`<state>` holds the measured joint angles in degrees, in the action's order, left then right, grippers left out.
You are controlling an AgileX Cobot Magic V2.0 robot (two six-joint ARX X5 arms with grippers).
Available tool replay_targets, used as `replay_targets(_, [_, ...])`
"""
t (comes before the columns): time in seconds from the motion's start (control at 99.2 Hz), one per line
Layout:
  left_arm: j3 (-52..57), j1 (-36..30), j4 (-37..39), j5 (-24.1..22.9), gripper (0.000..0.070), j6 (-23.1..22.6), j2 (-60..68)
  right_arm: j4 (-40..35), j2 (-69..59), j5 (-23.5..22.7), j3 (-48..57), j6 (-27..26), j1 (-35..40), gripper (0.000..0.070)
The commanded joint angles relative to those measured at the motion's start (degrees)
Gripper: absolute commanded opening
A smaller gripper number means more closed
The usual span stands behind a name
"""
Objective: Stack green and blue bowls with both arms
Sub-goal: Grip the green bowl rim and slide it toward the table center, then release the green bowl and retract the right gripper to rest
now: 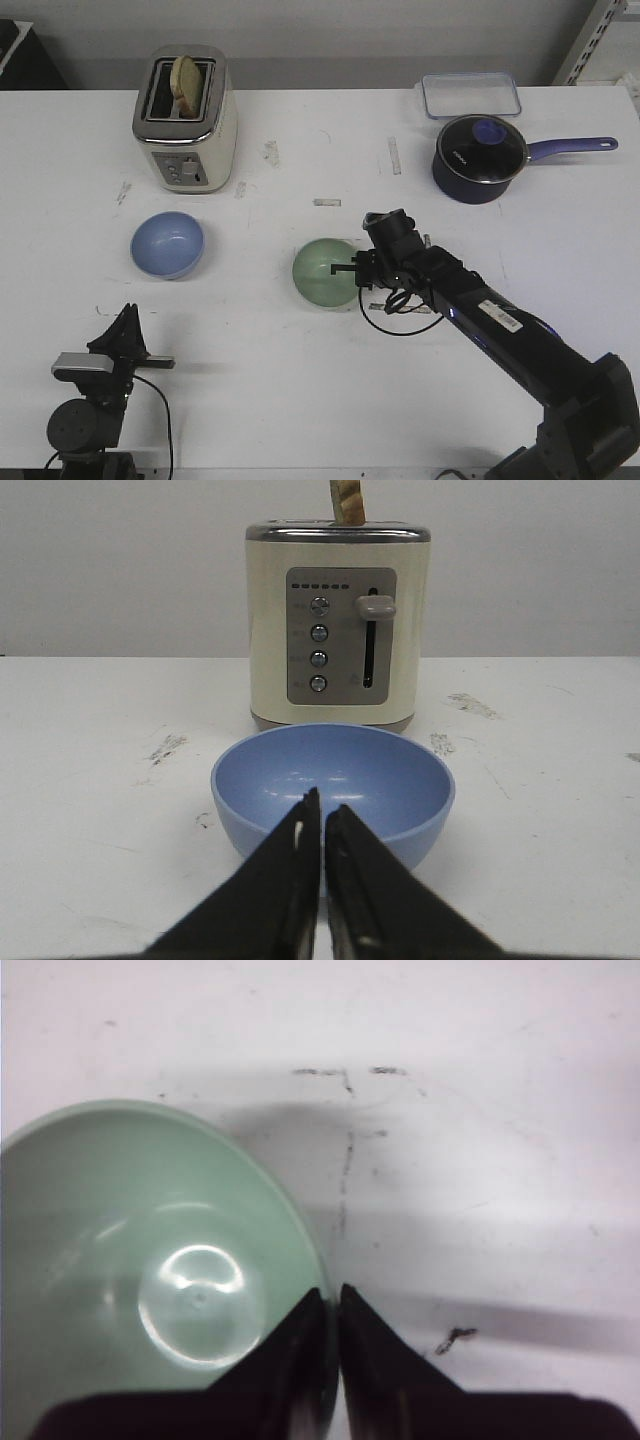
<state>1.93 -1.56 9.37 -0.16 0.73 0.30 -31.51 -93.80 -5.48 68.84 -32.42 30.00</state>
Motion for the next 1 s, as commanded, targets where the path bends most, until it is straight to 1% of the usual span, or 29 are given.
replay_targets(0.0, [-1.18, 0.04, 0.61, -0.04, 0.0001, -0.52, -0.11, 1.4, -0.81, 0.55, 0.74, -0.79, 0.7, 0.0058])
replay_targets(0.071, [-1.18, 0.04, 0.61, -0.02, 0.0001, -0.52, -0.11, 2.03, -0.61, 0.61, 0.81, -0.76, 0.63, 0.0179])
replay_targets(0.131, [-1.18, 0.04, 0.61, -0.02, 0.0001, -0.52, -0.11, 2.05, 0.2, 0.59, 0.83, -0.74, 0.13, 0.0243])
replay_targets(0.171, [-1.18, 0.04, 0.61, -0.02, 0.0001, -0.52, -0.11, 2.1, 0.83, 0.61, 0.83, -0.57, -0.28, 0.0259])
replay_targets(0.282, [-1.18, 0.04, 0.61, -0.02, 0.0001, -0.52, -0.11, 2.34, 3.8, 1.33, 0.83, 0.07, -1.38, 0.027])
replay_targets(0.343, [-1.18, 0.04, 0.61, -0.04, 0.0001, -0.52, -0.11, 2.69, 6.01, 1.44, 0.79, 1.79, -2.19, 0.027])
replay_targets(0.434, [-1.18, 0.04, 0.59, -0.04, 0.0001, -0.52, -0.11, 3.76, 9.79, 1.44, 0.42, 7.41, -4.11, 0.027])
replay_targets(0.514, [-1.18, 0.04, 0.61, -0.02, 0.0001, -0.52, -0.11, 6.29, 13.4, 1.42, -0.98, 15.04, -6.08, 0.0268])
replay_targets(0.615, [-1.18, 0.04, 0.61, -0.02, 0.0001, -0.52, -0.11, 11.69, 18.38, 1.4, -4.9, 24.68, -8.61, 0.0267])
replay_targets(0.666, [-1.18, 0.04, 0.61, -0.02, 0.0001, -0.52, -0.11, 13.9, 20.59, 1.36, -7.06, 27.69, -9.9, 0.0257])
replay_targets(0.726, [-1.18, 0.04, 0.61, -0.04, 0.0001, -0.52, -0.11, 16.85, 23.61, 0.92, -10.32, 30.95, -11.85, 0.0225])
replay_targets(0.766, [-1.18, 0.04, 0.61, -0.04, 0.0001, -0.52, -0.11, 18.71, 25.66, 0.74, -12.68, 32.59, -13.29, 0.0168])
replay_targets(0.837, [-1.18, 0.04, 0.61, -0.02, 0.0001, -0.52, -0.11, 21.16, 29.46, 0.79, -16.94, 34.25, -16.2, 0.0038])
replay_targets(0.857, [-1.18, 0.04, 0.61, -0.02, 0.0001, -0.52, -0.11, 21.86, 30.56, 0.79, -18.21, 34.4, -17.09, 0.001])
replay_targets(0.988, [-1.18, 0.04, 0.61, -0.02, 0.0001, -0.52, -0.11, 25.94, 38.18, 0.83, -26.6, 34.36, -22.88, 0.0006])
